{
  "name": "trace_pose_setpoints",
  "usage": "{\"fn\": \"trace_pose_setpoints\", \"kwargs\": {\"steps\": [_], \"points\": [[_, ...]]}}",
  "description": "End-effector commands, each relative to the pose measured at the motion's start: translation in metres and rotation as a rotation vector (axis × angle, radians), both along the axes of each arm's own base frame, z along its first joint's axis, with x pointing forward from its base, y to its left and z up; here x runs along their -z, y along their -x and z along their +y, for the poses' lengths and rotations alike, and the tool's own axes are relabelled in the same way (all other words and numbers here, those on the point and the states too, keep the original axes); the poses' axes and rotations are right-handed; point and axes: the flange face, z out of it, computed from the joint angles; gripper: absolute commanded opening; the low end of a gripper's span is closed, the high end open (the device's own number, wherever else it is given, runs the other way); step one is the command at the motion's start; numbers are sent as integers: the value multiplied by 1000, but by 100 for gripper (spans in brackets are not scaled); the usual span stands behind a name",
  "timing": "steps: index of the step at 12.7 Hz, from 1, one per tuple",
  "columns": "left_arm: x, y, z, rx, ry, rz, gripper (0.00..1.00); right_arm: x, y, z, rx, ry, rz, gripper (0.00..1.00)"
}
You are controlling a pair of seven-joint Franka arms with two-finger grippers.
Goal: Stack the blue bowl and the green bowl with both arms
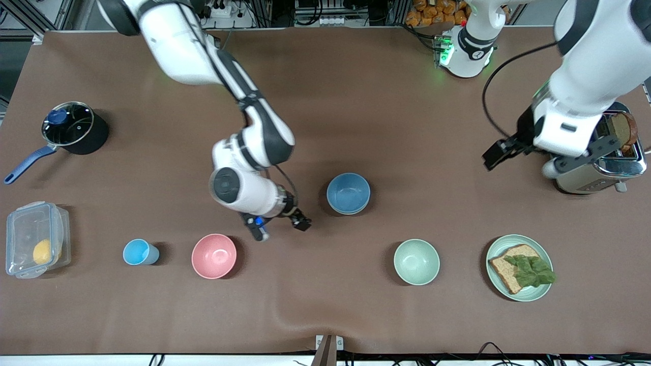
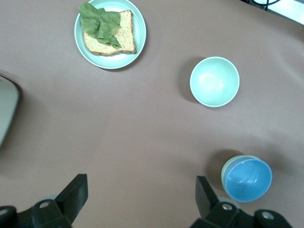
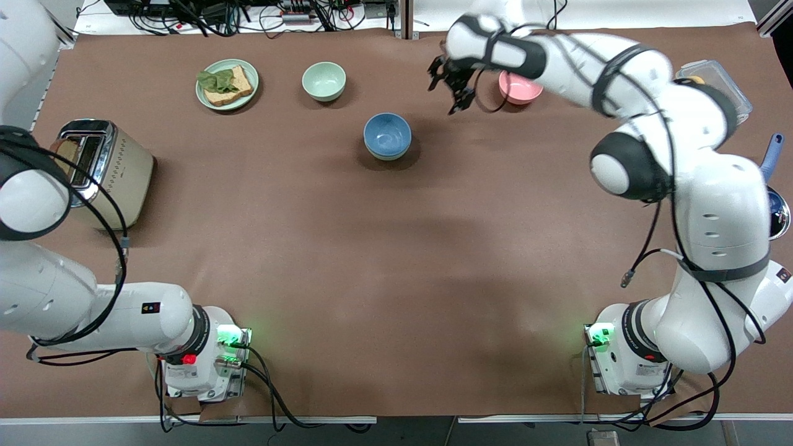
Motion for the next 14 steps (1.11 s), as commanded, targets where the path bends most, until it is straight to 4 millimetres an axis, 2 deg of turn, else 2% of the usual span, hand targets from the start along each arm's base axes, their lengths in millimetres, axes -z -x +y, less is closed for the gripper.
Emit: {"fn": "trace_pose_setpoints", "kwargs": {"steps": [1,3,5,6,7,8,10,14], "points": [[-33,1,31,71,-31,7,100,-42,12,-60,-156,-31,34,100],[-34,-1,50,102,-35,19,100,-76,14,-106,-294,-72,73,100],[-34,0,61,134,-39,36,100,-119,17,-165,-441,-79,61,100],[-35,0,64,160,-38,38,100,-139,21,-188,-524,-64,43,100],[-48,8,67,179,-49,23,100,-152,26,-209,-582,-34,41,100],[-60,15,61,206,-49,1,100,-166,30,-234,-641,-14,43,100],[-58,21,48,234,-55,11,100,-194,45,-275,-761,4,10,100],[-55,22,52,246,-49,50,100,-239,57,-344,-903,70,-73,100]]}}
